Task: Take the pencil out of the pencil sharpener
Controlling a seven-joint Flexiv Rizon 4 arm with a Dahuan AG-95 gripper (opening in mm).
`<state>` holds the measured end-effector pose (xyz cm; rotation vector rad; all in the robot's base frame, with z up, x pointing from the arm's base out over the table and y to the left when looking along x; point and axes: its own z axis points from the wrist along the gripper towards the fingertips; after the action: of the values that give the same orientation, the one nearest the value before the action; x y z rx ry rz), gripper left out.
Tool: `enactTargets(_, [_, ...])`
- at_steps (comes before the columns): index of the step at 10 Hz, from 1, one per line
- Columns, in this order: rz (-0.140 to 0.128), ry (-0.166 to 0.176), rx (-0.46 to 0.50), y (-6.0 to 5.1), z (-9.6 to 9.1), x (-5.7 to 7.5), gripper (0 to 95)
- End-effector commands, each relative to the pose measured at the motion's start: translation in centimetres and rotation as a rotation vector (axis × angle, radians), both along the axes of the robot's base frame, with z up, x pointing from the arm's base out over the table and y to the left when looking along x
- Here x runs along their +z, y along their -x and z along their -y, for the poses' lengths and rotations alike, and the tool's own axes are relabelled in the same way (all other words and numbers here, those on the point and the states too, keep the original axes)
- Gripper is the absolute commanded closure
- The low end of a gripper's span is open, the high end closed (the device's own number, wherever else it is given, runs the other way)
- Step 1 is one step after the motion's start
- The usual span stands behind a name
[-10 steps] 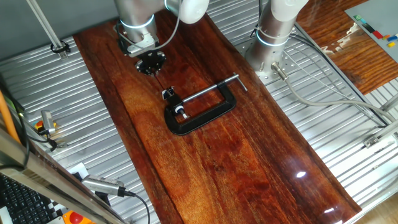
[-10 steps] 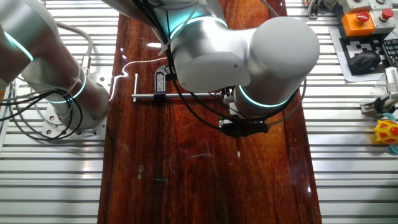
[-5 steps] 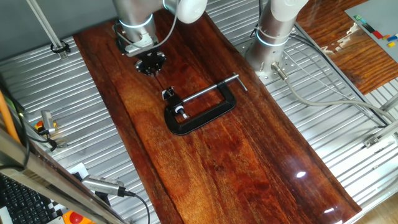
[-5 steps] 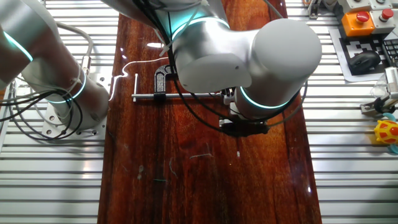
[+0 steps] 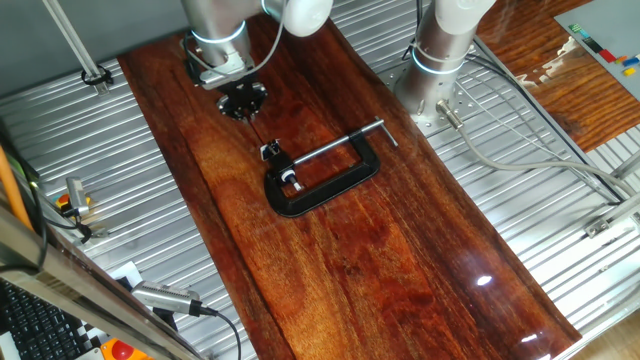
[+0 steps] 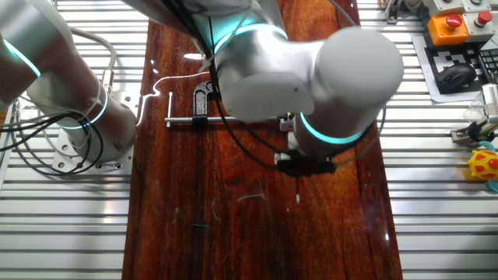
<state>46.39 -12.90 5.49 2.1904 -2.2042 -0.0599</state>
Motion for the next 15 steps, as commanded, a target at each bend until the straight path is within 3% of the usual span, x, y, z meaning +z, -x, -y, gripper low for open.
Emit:
enactTargets(1, [0.0, -0.004, 0.001, 0.0, 0.7, -0.1, 95.0])
enactTargets(4, [0.006, -0.004, -0.034, -0.7, 2.2, -0.1, 95.0])
enactTargets(5, [0.009, -0.006, -0.096, -0.9, 2.5, -0.1, 95.0])
enactTargets(13, [0.013, 0.004, -0.417, -1.3, 2.4, -0.4, 95.0])
enactTargets(15, [0.013, 0.012, -0.505, -1.7, 1.1, -1.1, 95.0])
